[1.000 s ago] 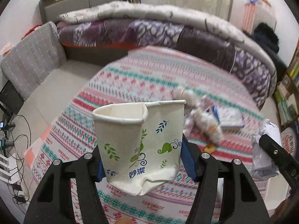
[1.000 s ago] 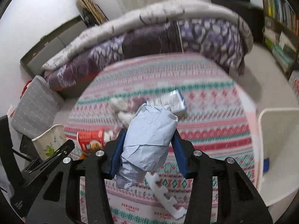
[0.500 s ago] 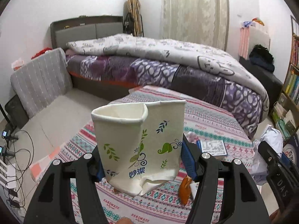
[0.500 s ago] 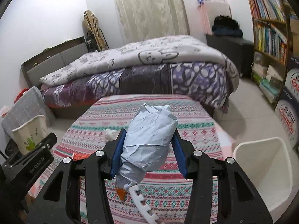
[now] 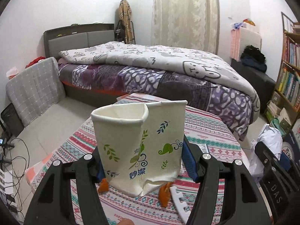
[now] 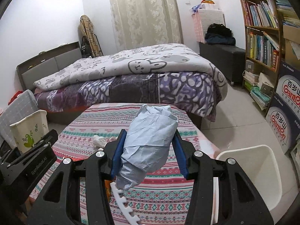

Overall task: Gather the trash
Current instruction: 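Carry both items over the white bin and open both tools to drop them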

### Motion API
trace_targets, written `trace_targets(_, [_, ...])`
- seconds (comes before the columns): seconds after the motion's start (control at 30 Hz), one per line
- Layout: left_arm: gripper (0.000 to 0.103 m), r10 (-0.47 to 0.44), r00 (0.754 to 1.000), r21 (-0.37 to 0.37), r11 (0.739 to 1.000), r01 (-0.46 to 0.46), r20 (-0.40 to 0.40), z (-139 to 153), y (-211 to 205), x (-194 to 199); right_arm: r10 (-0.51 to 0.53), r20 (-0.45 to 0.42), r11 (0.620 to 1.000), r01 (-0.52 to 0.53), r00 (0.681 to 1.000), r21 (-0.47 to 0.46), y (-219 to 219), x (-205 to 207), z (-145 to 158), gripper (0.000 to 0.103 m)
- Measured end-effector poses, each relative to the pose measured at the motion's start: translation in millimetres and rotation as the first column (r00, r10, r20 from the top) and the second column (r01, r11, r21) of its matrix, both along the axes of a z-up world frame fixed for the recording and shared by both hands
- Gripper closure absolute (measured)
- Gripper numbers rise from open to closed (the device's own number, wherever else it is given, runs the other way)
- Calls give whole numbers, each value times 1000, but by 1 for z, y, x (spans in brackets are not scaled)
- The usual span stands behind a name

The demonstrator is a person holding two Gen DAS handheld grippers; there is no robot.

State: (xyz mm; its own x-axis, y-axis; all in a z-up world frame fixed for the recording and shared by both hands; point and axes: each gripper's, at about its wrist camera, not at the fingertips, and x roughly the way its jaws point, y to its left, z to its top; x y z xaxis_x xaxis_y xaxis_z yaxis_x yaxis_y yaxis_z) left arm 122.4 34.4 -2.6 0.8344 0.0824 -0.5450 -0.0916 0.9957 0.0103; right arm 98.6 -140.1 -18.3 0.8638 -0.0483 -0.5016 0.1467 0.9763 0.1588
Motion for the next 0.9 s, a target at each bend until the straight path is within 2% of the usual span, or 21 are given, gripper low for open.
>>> trace_targets(0.5, [40, -106, 994, 10, 994, 106, 16, 2, -62, -8, -92, 0, 996, 92, 996, -1, -57, -20, 6, 57])
trace_targets(0.9, [40, -188, 982, 28, 982, 188, 7, -5, -104, -15, -203, -24, 978, 204, 979, 32, -111, -36, 1, 56])
